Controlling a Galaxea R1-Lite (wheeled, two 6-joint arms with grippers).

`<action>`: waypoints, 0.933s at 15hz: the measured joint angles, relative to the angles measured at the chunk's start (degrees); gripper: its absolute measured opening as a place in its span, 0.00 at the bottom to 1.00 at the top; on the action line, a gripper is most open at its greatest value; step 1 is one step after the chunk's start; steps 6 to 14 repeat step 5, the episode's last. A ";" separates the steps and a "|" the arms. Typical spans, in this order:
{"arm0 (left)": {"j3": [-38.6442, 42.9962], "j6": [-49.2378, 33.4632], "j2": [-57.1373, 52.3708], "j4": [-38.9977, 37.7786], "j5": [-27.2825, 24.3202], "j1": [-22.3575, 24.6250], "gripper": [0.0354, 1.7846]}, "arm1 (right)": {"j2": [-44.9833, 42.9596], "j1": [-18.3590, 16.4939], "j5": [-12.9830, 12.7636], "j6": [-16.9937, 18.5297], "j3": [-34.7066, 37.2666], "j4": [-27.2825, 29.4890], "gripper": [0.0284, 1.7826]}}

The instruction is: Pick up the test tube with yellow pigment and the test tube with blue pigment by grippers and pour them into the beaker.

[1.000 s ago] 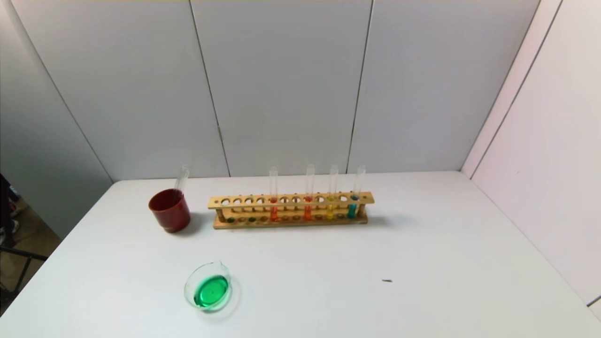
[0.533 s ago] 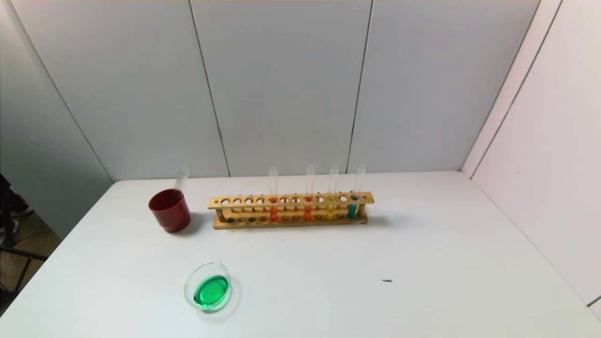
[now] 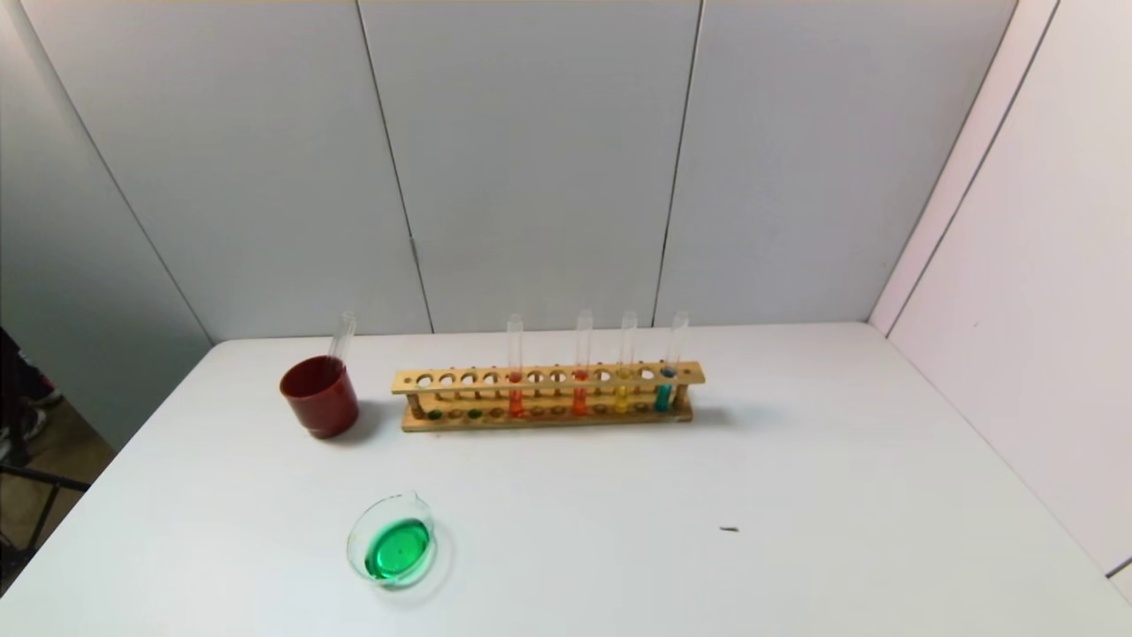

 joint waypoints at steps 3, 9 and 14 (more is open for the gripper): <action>0.02 0.02 0.00 0.01 0.04 0.00 0.98 | 0.00 0.00 -0.02 0.18 0.00 -0.05 0.95; 0.02 0.02 0.00 0.00 0.02 0.00 0.98 | 0.00 0.00 -0.02 0.30 0.00 -0.05 0.95; 0.02 0.02 0.00 0.00 0.02 0.00 0.98 | 0.00 0.00 -0.02 0.30 0.00 -0.05 0.95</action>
